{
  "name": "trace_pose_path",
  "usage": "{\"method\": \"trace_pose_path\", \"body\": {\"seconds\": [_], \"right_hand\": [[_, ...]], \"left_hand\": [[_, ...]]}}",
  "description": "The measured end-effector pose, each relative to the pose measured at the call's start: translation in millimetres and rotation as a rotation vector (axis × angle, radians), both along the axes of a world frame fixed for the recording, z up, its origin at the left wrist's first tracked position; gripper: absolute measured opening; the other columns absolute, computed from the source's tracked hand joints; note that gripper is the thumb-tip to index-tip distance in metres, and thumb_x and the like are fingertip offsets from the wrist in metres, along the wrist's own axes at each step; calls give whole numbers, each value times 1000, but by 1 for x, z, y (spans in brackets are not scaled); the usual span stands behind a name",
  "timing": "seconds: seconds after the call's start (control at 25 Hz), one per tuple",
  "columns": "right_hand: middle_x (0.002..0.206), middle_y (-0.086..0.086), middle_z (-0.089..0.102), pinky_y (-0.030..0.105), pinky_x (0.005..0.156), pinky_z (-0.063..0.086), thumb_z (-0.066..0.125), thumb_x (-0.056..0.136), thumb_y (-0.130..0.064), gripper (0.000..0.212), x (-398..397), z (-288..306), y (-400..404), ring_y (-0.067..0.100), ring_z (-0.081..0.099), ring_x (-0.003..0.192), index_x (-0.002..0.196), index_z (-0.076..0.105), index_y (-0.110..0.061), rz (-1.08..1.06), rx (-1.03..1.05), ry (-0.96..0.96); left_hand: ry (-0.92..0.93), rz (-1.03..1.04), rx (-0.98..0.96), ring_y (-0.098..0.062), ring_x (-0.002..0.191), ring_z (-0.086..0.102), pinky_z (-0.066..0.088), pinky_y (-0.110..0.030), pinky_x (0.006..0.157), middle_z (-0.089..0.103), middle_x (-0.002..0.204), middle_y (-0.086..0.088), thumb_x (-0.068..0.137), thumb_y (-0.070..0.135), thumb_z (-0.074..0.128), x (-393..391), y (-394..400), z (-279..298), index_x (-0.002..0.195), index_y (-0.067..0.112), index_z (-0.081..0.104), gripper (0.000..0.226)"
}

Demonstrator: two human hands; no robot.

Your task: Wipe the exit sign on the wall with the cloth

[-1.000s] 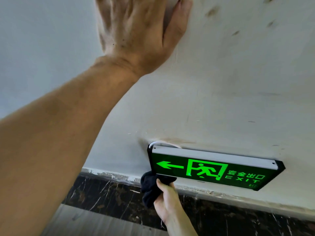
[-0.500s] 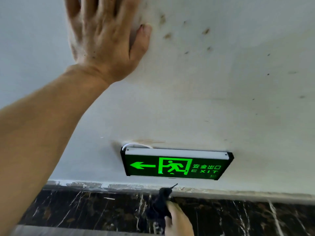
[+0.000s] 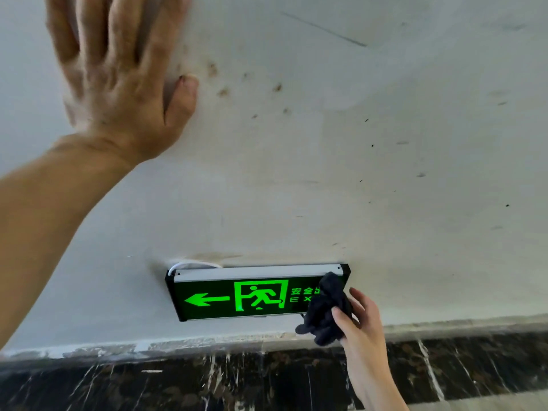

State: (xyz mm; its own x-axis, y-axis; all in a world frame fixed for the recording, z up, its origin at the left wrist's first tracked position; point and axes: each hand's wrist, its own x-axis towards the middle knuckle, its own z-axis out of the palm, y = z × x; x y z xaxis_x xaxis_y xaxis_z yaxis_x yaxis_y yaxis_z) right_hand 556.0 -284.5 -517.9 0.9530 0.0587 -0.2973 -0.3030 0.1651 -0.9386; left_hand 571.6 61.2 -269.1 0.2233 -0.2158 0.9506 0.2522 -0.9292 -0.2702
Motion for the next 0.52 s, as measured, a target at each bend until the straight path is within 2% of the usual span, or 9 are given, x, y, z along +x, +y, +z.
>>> {"method": "trace_pose_path", "body": {"seconds": [0.08, 0.16, 0.2, 0.28, 0.4, 0.44, 0.52], "right_hand": [[119, 4, 64, 38, 80, 55, 60, 89, 0, 36, 7, 1, 8, 22, 64, 106, 117, 53, -22, -184, 281, 80], [120, 7, 64, 29, 69, 57, 62, 89, -6, 29, 10, 0, 19, 22, 64, 106, 111, 55, -24, -328, 397, 145], [120, 7, 64, 26, 67, 57, 64, 89, -12, 24, 9, 0, 25, 20, 64, 107, 107, 57, -26, -362, 411, 170], [121, 3, 64, 25, 74, 54, 66, 87, -28, 16, 9, 0, 35, 16, 62, 110, 103, 61, -31, -366, 415, 206], [126, -1, 63, 29, 82, 51, 60, 87, -48, 32, 11, 0, 43, 14, 59, 114, 114, 63, -31, -383, 517, 222], [126, -1, 63, 30, 82, 51, 59, 87, -50, 34, 12, 1, 45, 14, 60, 113, 114, 63, -30, -398, 544, 226], [120, 1, 65, 29, 79, 50, 62, 86, -45, 23, 11, 1, 53, 13, 62, 107, 102, 67, -30, -400, 541, 236]], "left_hand": [[7, -9, -4, -36, 130, 31, 41, -69, 91, 37, 147, -18, 99, 48, 36, 0, 0, 0, 155, 35, 13, 63], [23, -15, -15, -38, 129, 33, 39, -69, 93, 39, 146, -21, 99, 48, 35, -2, 0, 1, 154, 31, 20, 60], [31, -14, -21, -39, 129, 33, 37, -68, 95, 40, 145, -23, 99, 48, 35, -3, -1, 1, 153, 28, 24, 58], [51, 8, -30, -42, 126, 37, 36, -67, 97, 44, 143, -25, 99, 48, 32, -4, -4, 3, 149, 23, 28, 56], [75, 48, -41, -41, 122, 38, 36, -65, 96, 46, 139, -28, 99, 48, 31, -6, -6, 6, 145, 17, 31, 55], [83, 58, -50, -42, 121, 38, 35, -64, 96, 46, 140, -29, 100, 47, 32, -7, -6, 5, 144, 16, 31, 55], [90, 75, -55, -43, 120, 38, 35, -65, 96, 46, 139, -30, 100, 45, 34, -8, -8, 5, 143, 13, 32, 54]]}}
